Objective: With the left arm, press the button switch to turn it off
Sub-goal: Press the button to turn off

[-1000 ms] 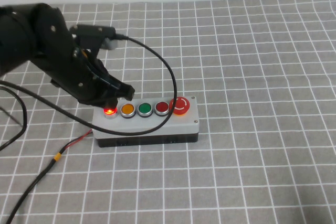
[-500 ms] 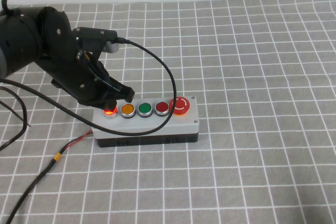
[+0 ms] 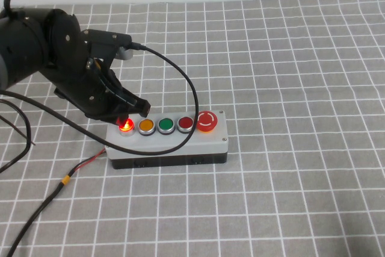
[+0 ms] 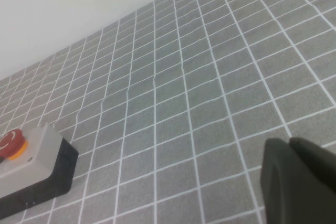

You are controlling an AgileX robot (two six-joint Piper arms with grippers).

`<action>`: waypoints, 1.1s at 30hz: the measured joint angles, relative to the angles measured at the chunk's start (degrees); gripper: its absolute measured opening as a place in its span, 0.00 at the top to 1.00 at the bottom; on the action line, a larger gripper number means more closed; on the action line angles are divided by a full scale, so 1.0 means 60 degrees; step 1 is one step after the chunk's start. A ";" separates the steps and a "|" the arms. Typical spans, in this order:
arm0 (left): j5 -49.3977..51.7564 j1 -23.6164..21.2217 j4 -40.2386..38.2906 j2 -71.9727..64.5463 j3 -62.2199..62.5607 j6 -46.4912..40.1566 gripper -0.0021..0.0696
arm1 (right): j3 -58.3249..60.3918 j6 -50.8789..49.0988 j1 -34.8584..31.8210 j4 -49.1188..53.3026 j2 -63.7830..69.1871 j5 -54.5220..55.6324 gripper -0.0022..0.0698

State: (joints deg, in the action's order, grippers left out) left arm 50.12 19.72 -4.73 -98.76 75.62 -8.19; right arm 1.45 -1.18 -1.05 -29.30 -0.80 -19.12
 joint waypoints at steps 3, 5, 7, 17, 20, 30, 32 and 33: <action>-0.0020 0.0000 0.0000 0.0000 0.0000 0.0014 0.98 | 0.0000 0.0000 0.0000 0.0000 0.0000 0.0000 0.99; -0.0020 0.0000 0.0000 -0.0017 0.0000 0.0014 0.98 | 0.0000 0.0000 0.0000 0.0000 0.0000 0.0000 0.99; 0.0019 0.0000 0.0000 -0.0065 0.0022 0.0014 0.98 | 0.0000 0.0000 0.0000 0.0000 0.0000 0.0000 0.99; 0.0265 0.0000 0.0057 -0.0394 0.0208 0.0014 0.98 | 0.0000 0.0000 0.0000 0.0000 0.0000 0.0000 0.99; 0.0265 0.0000 0.0057 -0.0412 0.0222 0.0037 0.98 | 0.0000 0.0000 0.0000 0.0000 0.0000 0.0000 0.99; 0.0168 0.0000 0.0057 0.0774 0.0101 0.0081 0.98 | 0.0000 0.0000 0.0000 0.0000 0.0000 0.0000 0.99; 0.0093 0.0000 0.0057 0.1287 0.0101 0.0088 0.98 | 0.0000 0.0000 0.0000 0.0000 0.0000 0.0000 0.99; 0.0090 0.0000 0.0057 0.1579 0.0101 0.0104 0.98 | 0.0000 0.0000 0.0000 0.0000 0.0000 0.0000 0.99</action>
State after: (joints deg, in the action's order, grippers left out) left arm 50.65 19.72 -4.39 -89.29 76.22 -7.57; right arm 1.45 -1.18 -1.05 -29.30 -0.80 -19.12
